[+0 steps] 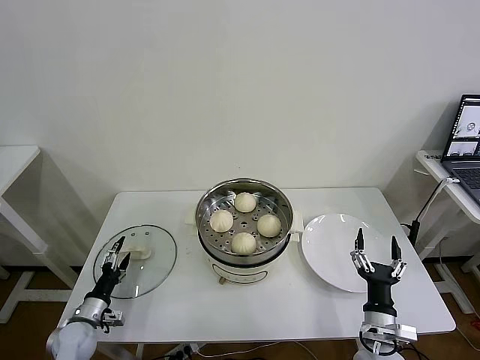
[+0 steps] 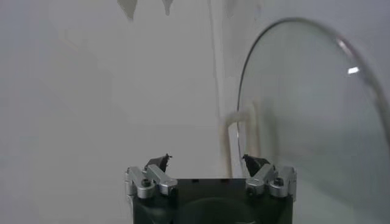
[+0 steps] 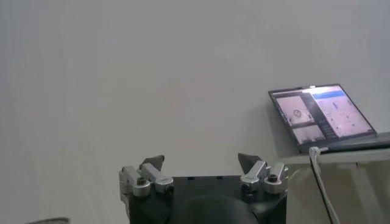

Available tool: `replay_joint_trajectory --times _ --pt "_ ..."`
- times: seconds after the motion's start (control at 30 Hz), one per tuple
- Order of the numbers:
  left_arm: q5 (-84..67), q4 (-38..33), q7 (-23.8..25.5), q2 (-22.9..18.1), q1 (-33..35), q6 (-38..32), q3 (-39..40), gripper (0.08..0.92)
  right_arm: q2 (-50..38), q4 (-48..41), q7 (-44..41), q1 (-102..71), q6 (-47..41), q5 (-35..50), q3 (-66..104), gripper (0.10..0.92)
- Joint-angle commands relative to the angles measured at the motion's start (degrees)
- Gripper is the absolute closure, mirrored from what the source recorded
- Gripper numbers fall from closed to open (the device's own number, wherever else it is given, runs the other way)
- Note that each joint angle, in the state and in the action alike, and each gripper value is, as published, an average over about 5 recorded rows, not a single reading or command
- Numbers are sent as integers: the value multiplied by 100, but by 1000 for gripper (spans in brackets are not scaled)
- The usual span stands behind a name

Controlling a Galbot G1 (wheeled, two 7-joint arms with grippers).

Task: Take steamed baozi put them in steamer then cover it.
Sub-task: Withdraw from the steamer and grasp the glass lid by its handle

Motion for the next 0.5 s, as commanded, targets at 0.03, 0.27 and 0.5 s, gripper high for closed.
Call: replay_joint_trajectory --times 0.03,0.27,0.5 --pt "129 292 5 13 -293 32 49 177 12 -63 -14 1 26 -23 7 203" --pt "150 436 -21 -53 -490 86 113 177 22 -152 -33 20 76 -87 -1 203" --pt "200 617 -90 -93 -597 106 144 186 18 -226 -57 10 138 -124 17 203"
